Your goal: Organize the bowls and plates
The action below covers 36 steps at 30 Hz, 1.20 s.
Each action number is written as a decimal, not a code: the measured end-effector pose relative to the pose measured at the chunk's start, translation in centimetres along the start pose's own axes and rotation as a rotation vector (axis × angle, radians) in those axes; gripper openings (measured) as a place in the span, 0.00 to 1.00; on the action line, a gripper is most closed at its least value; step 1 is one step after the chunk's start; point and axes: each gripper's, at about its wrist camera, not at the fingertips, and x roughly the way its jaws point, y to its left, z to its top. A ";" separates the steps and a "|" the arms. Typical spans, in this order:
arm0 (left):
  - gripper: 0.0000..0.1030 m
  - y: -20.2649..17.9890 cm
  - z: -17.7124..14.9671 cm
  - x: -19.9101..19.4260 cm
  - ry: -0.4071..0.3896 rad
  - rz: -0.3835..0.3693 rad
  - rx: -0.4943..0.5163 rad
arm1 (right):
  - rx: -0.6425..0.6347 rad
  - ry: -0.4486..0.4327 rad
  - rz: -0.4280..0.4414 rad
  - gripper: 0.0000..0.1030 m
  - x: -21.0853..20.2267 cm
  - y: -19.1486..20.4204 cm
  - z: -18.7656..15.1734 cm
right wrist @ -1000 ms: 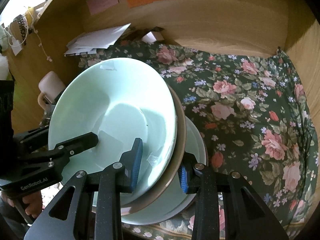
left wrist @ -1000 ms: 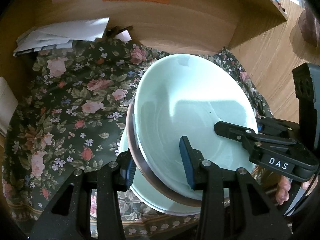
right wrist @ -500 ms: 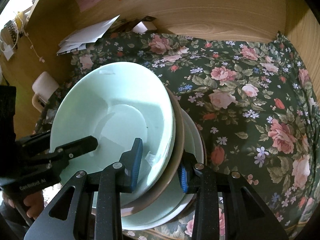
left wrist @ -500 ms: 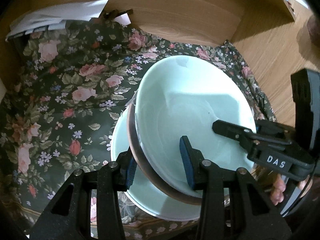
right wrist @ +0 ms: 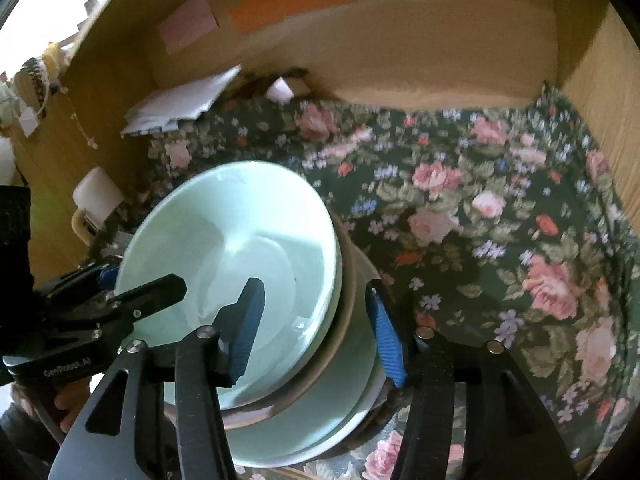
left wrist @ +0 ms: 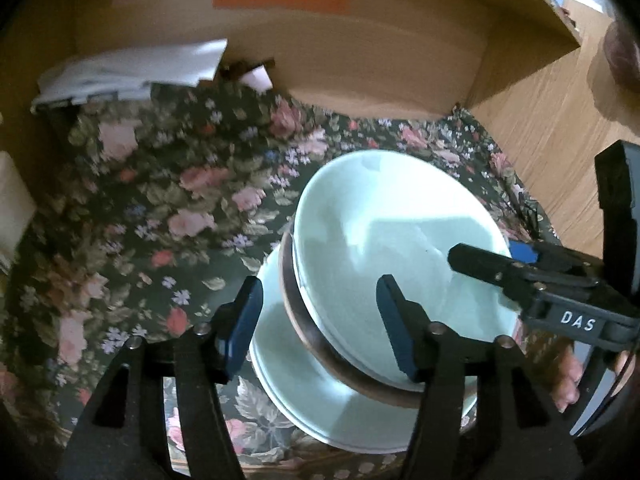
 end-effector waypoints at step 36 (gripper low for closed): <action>1.00 -4.5 -4.0 -16.4 -0.652 0.158 0.051 | -0.175 -0.547 -0.019 1.00 -15.7 5.5 -3.2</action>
